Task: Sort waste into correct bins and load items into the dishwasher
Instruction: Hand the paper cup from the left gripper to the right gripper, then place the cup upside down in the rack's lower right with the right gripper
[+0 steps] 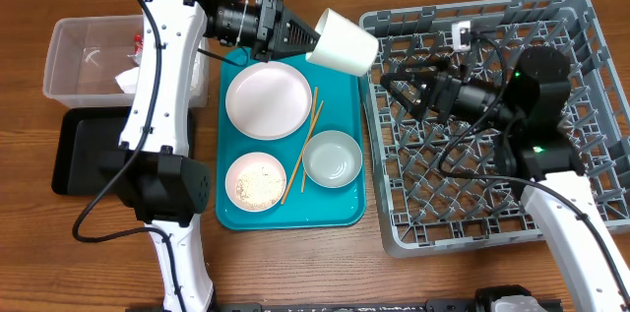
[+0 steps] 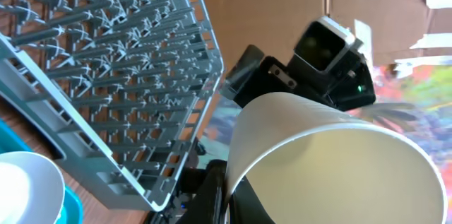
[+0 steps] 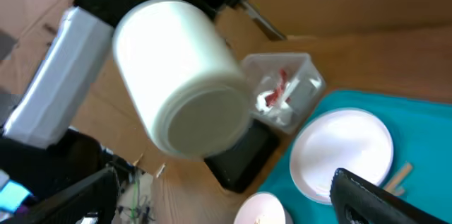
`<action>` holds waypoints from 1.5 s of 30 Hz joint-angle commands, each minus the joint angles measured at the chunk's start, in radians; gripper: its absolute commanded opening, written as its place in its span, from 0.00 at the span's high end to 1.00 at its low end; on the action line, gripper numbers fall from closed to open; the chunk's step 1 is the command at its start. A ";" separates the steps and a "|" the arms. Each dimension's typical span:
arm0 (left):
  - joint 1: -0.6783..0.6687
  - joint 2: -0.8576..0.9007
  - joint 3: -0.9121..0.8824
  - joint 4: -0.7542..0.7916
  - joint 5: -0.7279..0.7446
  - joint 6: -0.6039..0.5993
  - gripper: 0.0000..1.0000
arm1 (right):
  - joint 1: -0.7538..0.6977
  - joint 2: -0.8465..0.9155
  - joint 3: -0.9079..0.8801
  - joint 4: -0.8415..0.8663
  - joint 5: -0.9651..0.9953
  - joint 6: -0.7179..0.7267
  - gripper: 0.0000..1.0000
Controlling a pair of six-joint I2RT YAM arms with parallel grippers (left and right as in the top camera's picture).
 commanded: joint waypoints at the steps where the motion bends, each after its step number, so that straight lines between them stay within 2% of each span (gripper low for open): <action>1: -0.007 0.001 -0.055 -0.003 0.086 0.079 0.96 | 0.021 0.006 0.022 0.062 -0.026 -0.013 0.02; 17: -0.087 0.001 -0.076 -0.003 0.116 0.076 0.96 | 0.063 0.127 0.022 0.309 -0.036 0.111 0.01; 25: -0.096 0.002 -0.077 -0.003 0.112 0.076 0.96 | 0.063 0.131 0.022 0.388 -0.060 0.145 0.13; 34: -0.097 0.002 -0.077 -0.003 0.105 0.077 0.96 | 0.063 0.131 0.022 0.402 -0.063 0.148 0.37; 35: -0.097 0.002 -0.077 -0.003 0.103 0.077 0.89 | 0.063 0.131 0.022 0.403 -0.062 0.148 0.38; 36: -0.097 0.002 -0.077 -0.003 0.101 0.077 0.74 | 0.063 0.131 0.022 0.403 -0.062 0.148 0.41; 38: -0.096 0.002 -0.077 0.002 0.101 0.077 0.56 | 0.055 0.131 0.022 0.402 -0.062 0.152 0.43; 40: -0.085 0.002 -0.077 0.019 0.101 0.077 0.49 | 0.032 0.130 0.022 0.394 -0.069 0.174 0.43; 42: -0.058 0.002 -0.076 0.044 0.086 0.077 0.38 | 0.006 0.130 0.022 0.374 -0.083 0.177 0.45; 45: 0.008 0.002 -0.074 0.088 0.003 0.076 0.30 | -0.020 0.115 0.022 0.227 -0.077 0.148 0.45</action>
